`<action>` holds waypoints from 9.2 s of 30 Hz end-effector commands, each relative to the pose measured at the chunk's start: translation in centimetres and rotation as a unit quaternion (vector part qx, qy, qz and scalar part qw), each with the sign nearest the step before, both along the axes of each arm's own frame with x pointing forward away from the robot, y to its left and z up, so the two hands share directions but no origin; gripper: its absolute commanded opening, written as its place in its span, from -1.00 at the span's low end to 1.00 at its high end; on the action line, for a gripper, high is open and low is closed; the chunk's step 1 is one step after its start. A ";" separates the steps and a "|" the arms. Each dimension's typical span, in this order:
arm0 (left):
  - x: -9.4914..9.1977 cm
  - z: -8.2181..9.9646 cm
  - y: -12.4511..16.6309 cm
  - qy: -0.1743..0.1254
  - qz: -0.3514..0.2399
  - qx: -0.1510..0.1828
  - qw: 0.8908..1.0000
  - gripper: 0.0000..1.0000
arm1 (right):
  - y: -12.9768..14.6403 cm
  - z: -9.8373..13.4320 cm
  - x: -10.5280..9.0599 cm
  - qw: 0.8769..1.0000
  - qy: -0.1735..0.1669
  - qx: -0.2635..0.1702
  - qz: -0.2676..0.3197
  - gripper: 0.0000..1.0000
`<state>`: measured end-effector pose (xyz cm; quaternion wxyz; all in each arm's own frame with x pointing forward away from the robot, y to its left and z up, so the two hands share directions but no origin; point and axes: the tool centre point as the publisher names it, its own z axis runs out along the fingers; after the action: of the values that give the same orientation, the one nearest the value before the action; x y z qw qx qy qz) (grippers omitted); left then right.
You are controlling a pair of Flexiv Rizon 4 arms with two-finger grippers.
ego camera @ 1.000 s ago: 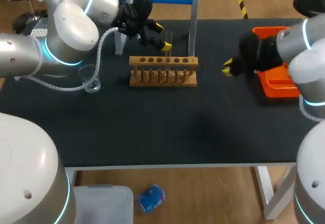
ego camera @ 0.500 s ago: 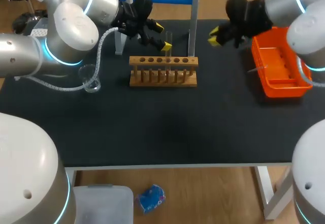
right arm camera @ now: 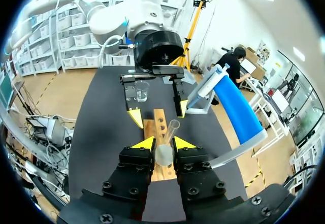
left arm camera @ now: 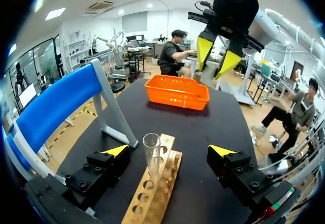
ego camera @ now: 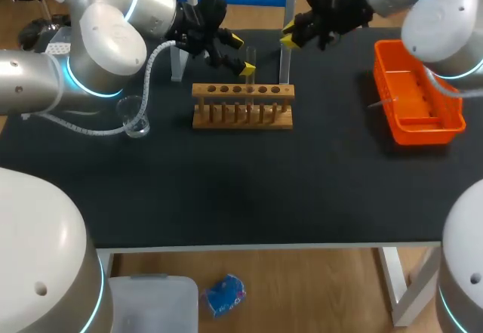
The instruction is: Invert the test tube, pick up the pipette, mount the tip to pipette, aspirate from beaker and dispense into the tube, eject the tip, return the pipette, and cap with the stopper.
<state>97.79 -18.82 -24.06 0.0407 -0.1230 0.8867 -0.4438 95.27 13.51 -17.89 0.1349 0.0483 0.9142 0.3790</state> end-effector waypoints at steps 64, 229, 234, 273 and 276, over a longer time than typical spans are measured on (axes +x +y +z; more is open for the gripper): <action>1.8 -0.2 0.1 -0.006 0.015 0.002 1.000 1.00 | 6.0 -2.9 3.6 0.998 -0.009 0.024 0.055 -1.00; 1.8 -0.2 0.1 -0.006 0.015 0.002 1.000 1.00 | 7.4 -4.8 4.9 0.997 0.028 0.024 0.068 -1.00; 1.8 -0.2 0.1 -0.006 0.015 0.002 1.000 1.00 | 7.5 -4.8 4.9 0.997 0.028 0.022 0.069 -1.00; 1.8 -0.2 0.1 -0.006 0.015 0.002 1.000 1.00 | 7.4 -7.8 4.2 0.998 0.040 0.008 0.056 -1.00; 1.8 -0.2 0.1 -0.006 0.015 0.002 1.000 1.00 | 7.4 -8.1 4.1 0.998 0.043 0.006 0.056 -1.00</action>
<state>99.63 -18.72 -24.24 0.0525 -0.1333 0.8856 -0.4417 99.45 20.89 -24.36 0.0751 0.0138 0.9170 0.3916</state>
